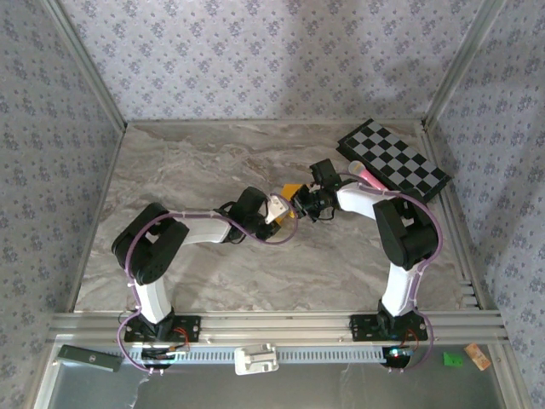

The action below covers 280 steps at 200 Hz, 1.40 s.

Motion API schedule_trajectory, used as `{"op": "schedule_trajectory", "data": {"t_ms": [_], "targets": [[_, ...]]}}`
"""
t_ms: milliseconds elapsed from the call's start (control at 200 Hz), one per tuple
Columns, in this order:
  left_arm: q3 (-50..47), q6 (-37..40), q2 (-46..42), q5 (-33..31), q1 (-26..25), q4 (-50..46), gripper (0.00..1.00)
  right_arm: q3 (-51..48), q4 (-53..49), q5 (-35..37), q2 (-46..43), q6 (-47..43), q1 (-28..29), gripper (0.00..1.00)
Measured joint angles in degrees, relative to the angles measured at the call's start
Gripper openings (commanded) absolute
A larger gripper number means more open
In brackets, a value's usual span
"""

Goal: Fold a paper plane with a square sheet of paper (pick it up from the middle)
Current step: Fold the wing for the fifth time at the center of the table.

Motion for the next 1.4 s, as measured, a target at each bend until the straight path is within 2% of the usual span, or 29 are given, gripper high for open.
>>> {"op": "schedule_trajectory", "data": {"t_ms": [120, 185, 305, 435, 760, 959, 1399], "targets": [[0.0, 0.09, 0.0, 0.52, 0.09, -0.2, 0.17, 0.17, -1.49, 0.02, 0.0, -0.28, -0.11, 0.12], [0.0, 0.24, 0.0, 0.92, 0.26, -0.22, 0.17, 0.44, -2.32, 0.02, 0.0, -0.66, -0.11, 0.08], [0.0, 0.61, 0.0, 1.09, 0.37, -0.31, 0.26, 0.59, -2.71, 0.0, 0.0, -1.16, -0.22, 0.02], [0.0, 1.36, -0.04, 0.81, 0.35, -0.33, 0.31, 0.59, -2.73, -0.02, 0.0, -1.09, -0.59, 0.01], [0.02, 4.85, -0.04, -2.89, -0.57, -0.37, 0.34, 0.59, -2.45, -1.6, 0.0, 0.11, -1.46, 0.01], [0.31, 6.45, -0.04, -5.16, -0.9, -0.33, 0.31, 0.61, -2.49, -2.4, 0.0, 0.2, -1.9, 0.01], [1.64, 7.91, -0.04, -6.62, -0.9, -0.46, 0.17, 0.7, -2.73, -3.04, 0.0, 0.13, -2.36, 0.04]]}}
